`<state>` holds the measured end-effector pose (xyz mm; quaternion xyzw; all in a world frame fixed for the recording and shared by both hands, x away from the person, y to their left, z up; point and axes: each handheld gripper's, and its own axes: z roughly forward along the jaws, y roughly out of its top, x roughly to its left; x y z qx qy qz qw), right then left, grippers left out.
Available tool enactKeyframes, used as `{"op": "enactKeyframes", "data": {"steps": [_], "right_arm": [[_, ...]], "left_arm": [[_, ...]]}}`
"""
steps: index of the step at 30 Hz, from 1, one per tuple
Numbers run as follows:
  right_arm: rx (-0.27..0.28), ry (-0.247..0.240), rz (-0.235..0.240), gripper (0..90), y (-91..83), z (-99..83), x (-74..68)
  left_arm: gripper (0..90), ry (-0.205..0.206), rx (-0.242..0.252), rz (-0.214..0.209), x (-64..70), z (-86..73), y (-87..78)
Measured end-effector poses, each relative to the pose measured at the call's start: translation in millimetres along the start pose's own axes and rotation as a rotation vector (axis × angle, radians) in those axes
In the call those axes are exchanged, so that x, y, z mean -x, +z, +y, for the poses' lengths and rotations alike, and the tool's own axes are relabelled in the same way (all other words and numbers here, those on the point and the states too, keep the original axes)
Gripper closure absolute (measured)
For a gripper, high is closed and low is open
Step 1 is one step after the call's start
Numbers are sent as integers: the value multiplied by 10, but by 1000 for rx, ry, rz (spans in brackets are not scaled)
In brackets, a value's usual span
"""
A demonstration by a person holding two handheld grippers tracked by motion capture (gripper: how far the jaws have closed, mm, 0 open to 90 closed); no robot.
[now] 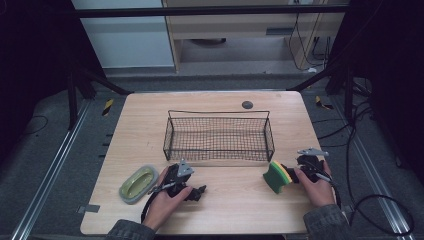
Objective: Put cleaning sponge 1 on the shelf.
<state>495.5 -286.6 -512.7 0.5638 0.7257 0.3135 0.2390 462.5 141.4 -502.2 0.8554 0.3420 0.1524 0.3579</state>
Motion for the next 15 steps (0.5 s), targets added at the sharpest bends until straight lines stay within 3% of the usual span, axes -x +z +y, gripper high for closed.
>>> {"op": "enactKeyframes", "data": {"steps": [7, 15], "right_arm": [[-1, 1, -10, 5, 5, 3, -8], [-4, 21, -26, 5, 11, 10, -32]], "left_arm": [[53, 23, 4, -14, -20, 14, -131], [63, -5, 94, 8, -121, 46, -419]]}}
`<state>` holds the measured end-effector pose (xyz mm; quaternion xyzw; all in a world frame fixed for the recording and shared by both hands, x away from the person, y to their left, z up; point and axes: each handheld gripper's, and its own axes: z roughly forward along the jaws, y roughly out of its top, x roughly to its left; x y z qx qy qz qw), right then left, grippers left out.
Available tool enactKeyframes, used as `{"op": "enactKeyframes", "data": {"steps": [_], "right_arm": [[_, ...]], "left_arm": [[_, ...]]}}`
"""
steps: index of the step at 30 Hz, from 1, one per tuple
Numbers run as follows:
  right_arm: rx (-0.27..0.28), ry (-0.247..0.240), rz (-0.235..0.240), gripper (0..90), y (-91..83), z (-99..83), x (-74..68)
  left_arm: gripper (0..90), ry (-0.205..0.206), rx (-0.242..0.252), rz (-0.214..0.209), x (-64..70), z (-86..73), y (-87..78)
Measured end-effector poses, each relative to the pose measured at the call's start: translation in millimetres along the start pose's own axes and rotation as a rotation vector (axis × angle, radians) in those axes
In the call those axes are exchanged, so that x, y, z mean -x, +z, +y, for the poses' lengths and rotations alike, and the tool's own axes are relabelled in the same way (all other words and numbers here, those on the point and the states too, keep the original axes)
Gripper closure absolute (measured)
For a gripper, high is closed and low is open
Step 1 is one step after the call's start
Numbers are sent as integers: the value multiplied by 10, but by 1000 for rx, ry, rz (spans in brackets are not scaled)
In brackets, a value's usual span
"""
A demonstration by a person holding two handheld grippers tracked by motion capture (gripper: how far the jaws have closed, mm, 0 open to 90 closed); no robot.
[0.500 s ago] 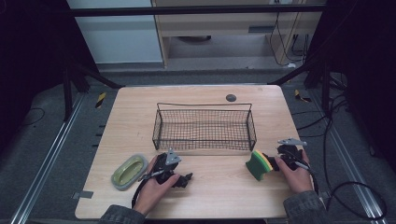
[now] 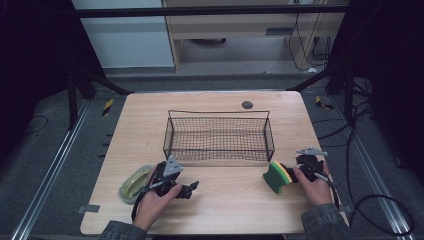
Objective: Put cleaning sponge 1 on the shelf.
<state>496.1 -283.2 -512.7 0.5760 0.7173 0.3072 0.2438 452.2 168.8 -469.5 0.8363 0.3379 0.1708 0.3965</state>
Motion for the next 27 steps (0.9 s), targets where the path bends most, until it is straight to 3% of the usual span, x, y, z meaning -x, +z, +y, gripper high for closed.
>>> {"op": "enactKeyframes", "data": {"steps": [4, 8, 15, 17, 18, 19, 21, 23, 27], "right_arm": [[1, -1, 0, 6, -2, -2, -1], [0, 2, 0, 6, -3, -1, -2], [3, 6, -10, 7, -21, -22, -38], [1, 5, -7, 7, -31, -30, -60], [0, 2, -6, 7, -34, -34, -62], [0, 2, -6, 7, -34, -34, -62], [0, 3, -5, 7, -34, -33, -63], [0, 3, -7, 7, -35, -34, -65], [2, 14, -13, 6, -31, -30, -76]], "left_arm": [[63, -16, 57, 3, -87, 108, -219], [63, -10, 51, 6, -168, 208, -342], [67, -5, 4, 64, -329, 319, -493], [67, 20, -48, 139, -401, 331, -612], [66, 20, -48, 139, -401, 331, -612], [66, -4, -67, 165, -464, 291, -686], [66, -20, -77, 174, -501, 264, -726], [67, -65, -115, 193, -603, 200, -847], [60, -58, -155, 200, -685, 179, -976]]}}
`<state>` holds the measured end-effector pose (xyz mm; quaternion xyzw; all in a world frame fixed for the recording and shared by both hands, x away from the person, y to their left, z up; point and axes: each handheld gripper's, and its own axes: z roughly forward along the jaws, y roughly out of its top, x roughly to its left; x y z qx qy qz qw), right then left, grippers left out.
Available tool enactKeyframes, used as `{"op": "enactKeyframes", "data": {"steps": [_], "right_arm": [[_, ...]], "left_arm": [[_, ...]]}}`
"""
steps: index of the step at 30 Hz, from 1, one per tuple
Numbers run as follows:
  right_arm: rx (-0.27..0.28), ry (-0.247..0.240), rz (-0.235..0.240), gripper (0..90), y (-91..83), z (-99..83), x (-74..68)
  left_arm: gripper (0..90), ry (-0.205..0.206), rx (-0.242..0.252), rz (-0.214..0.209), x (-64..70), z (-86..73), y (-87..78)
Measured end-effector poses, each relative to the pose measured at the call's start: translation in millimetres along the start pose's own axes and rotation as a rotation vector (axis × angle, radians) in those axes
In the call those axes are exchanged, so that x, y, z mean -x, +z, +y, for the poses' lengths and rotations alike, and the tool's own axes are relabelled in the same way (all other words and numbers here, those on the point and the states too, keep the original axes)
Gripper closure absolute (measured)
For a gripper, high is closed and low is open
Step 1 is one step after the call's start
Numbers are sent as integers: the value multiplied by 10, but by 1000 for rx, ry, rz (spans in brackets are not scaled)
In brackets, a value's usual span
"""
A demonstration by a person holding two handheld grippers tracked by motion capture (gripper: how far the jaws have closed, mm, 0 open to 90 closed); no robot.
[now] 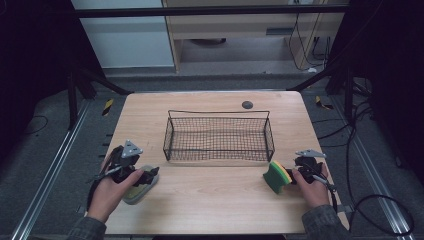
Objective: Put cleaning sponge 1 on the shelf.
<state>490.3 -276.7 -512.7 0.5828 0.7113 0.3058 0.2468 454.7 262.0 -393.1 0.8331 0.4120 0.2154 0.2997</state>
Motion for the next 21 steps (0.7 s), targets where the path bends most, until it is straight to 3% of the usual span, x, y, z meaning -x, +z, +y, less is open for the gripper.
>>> {"op": "enactKeyframes", "data": {"steps": [4, 6, 10, 11, 12, 16, 21], "right_arm": [[-1, 13, -16, 4, 17, 14, -25], [-1, 9, -13, 4, 25, 21, -28], [-1, 3, -7, 5, 24, 20, -23], [2, -7, -3, 7, 12, 7, -21], [-2, -2, 1, 7, 2, 1, -26], [1, -15, 6, 4, -17, -20, -29], [-2, -15, 15, 4, 2, 2, -29]], "left_arm": [[54, -2, -4, 13, -136, 2, -137], [69, -33, 26, 52, -209, -8, -245], [65, -21, 11, 78, -271, -38, -323], [68, -19, 13, 114, -297, -55, -388], [67, -13, 8, 122, -302, -59, -414], [58, 25, -45, 111, -347, -73, -535], [81, 13, -86, 87, -420, -84, -536]]}}
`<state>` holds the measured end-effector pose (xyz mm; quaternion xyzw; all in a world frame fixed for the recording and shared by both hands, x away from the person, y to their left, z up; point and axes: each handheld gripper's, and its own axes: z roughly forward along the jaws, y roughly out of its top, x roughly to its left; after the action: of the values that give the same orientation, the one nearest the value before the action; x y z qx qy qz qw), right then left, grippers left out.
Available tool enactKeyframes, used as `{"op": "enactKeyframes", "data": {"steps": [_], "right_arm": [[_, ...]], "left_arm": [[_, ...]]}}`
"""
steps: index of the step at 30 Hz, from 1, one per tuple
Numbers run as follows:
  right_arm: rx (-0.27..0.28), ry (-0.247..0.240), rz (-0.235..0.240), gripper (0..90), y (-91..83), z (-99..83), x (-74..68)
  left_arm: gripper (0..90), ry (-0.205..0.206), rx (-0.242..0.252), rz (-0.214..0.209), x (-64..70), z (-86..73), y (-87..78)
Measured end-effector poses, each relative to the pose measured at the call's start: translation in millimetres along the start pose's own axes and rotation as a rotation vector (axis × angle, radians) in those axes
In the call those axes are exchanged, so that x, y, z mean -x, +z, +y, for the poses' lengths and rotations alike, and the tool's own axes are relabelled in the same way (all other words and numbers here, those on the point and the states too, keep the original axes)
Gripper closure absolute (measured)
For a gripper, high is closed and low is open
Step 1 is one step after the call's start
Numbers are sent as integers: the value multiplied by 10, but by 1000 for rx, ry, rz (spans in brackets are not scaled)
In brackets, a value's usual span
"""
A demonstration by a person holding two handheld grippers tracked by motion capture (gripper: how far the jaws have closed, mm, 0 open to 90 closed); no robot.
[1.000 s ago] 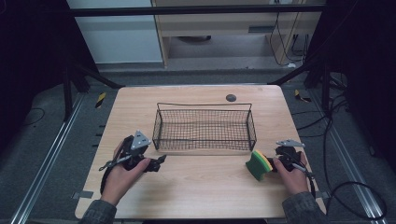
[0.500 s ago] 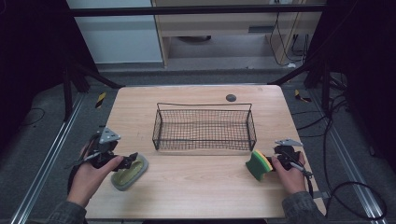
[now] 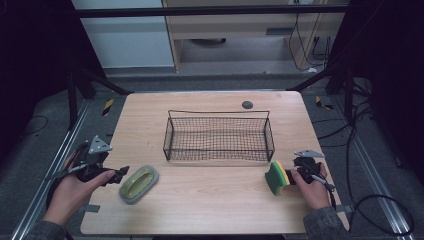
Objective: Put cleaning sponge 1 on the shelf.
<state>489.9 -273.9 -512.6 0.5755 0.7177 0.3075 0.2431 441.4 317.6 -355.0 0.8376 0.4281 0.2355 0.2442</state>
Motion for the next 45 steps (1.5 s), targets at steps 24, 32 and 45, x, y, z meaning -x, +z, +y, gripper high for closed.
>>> {"op": "enactKeyframes", "data": {"steps": [24, 32, 45], "right_arm": [[3, -65, 73, 17, -65, -58, 224], [3, -67, 73, 17, -71, -63, 222], [4, -72, 73, 17, -72, -67, 224]], "left_arm": [[278, 136, -263, -111, 195, 28, 431], [358, 144, -361, -155, 168, 13, 685], [493, 137, -429, -214, 198, 74, 909]]}}
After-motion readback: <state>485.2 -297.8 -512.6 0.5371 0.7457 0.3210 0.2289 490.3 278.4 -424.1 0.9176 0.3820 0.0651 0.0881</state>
